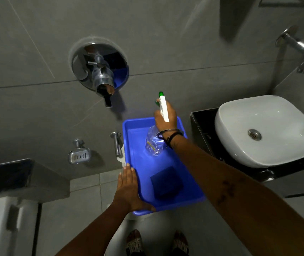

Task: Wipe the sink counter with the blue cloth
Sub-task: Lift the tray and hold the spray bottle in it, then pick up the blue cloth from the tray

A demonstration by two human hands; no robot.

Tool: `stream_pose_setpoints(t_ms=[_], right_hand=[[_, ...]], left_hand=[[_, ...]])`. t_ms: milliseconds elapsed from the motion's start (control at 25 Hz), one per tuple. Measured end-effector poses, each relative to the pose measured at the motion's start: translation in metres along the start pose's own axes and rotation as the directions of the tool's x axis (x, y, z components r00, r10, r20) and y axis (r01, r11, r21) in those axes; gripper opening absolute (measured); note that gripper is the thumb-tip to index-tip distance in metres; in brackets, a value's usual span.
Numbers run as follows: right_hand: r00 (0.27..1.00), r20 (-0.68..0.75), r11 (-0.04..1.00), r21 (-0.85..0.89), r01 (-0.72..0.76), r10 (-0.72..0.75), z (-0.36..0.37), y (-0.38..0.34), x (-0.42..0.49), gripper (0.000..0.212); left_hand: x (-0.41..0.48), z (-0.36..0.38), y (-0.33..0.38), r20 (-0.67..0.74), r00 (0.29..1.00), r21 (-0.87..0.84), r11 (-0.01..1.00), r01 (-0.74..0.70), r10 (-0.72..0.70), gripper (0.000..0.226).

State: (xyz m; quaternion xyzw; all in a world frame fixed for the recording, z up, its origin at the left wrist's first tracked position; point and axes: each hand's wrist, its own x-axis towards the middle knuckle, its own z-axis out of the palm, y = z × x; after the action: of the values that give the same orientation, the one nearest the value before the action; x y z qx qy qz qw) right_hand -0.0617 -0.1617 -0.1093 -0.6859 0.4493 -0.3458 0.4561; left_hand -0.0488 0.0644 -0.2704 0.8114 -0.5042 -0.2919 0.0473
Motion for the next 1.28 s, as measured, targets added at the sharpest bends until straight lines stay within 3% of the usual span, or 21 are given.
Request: stream_pose_setpoints(t_ms=[240,320,440,520,560,600,680,760,840,1000,1080,1200,1280], right_hand=[[0.996,0.083,0.999,0.021,-0.032,0.03,0.009,0.017,0.014,0.036],[0.989,0.141,0.998,0.024,-0.053,0.049,-0.005,0.031,0.008,0.046],[0.977,0.205,0.982,-0.188,-0.024,0.063,-0.027,0.083,-0.022,0.078],[0.943,0.256,0.892,-0.444,-0.081,0.213,-0.041,0.13,-0.047,0.083],[0.883,0.311,0.814,-0.567,-0.125,0.352,-0.048,0.152,-0.059,0.083],[0.809,0.331,0.736,-0.654,-0.175,0.486,-0.052,0.171,-0.07,0.082],[0.715,0.322,0.667,-0.696,-0.266,0.621,-0.055,0.196,-0.084,0.076],[0.737,0.262,0.682,-0.643,-0.348,0.624,-0.053,0.202,-0.09,0.065],[0.707,0.241,0.689,-0.562,-0.457,0.665,-0.055,0.206,-0.086,0.059],[0.532,0.373,0.65,-0.448,-0.614,0.76,-0.079,0.194,-0.077,0.049],[0.548,0.406,0.678,-0.343,-0.651,0.731,-0.089,0.182,-0.071,0.035],[0.606,0.463,0.729,-0.143,-0.669,0.647,-0.122,0.161,-0.058,0.023],[0.62,0.498,0.735,-0.055,-0.675,0.606,-0.139,0.151,-0.05,0.02]], left_hand=[[0.002,-0.002,0.001,0.011,1.0,0.048,0.999,-0.004,0.004,0.165],[0.002,-0.006,0.006,-0.002,1.0,0.091,0.996,0.019,-0.019,0.156],[0.006,-0.007,0.024,-0.196,0.98,0.094,0.996,-0.013,0.031,0.111],[0.012,-0.004,0.043,-0.246,0.969,-0.1,0.994,-0.039,0.013,0.077],[0.017,-0.001,0.053,-0.207,0.975,-0.269,0.963,0.025,-0.083,0.067],[0.023,0.004,0.062,-0.146,0.97,-0.431,0.895,0.117,-0.197,0.056],[0.034,0.009,0.077,-0.025,0.915,-0.668,0.687,0.285,-0.403,0.025],[0.042,0.016,0.08,0.073,0.844,-0.76,0.518,0.392,-0.532,0.028],[0.049,0.025,0.085,0.157,0.783,-0.815,0.369,0.447,-0.601,0.03],[0.036,0.025,0.096,0.308,0.793,-0.909,0.085,0.409,-0.526,0.02],[0.029,0.014,0.102,0.303,0.839,-0.932,0.044,0.361,-0.452,0.022],[0.019,-0.015,0.128,0.248,0.939,-0.968,-0.099,0.23,-0.24,0.031],[0.018,-0.032,0.146,0.245,0.961,-0.961,-0.16,0.224,-0.131,0.035]])
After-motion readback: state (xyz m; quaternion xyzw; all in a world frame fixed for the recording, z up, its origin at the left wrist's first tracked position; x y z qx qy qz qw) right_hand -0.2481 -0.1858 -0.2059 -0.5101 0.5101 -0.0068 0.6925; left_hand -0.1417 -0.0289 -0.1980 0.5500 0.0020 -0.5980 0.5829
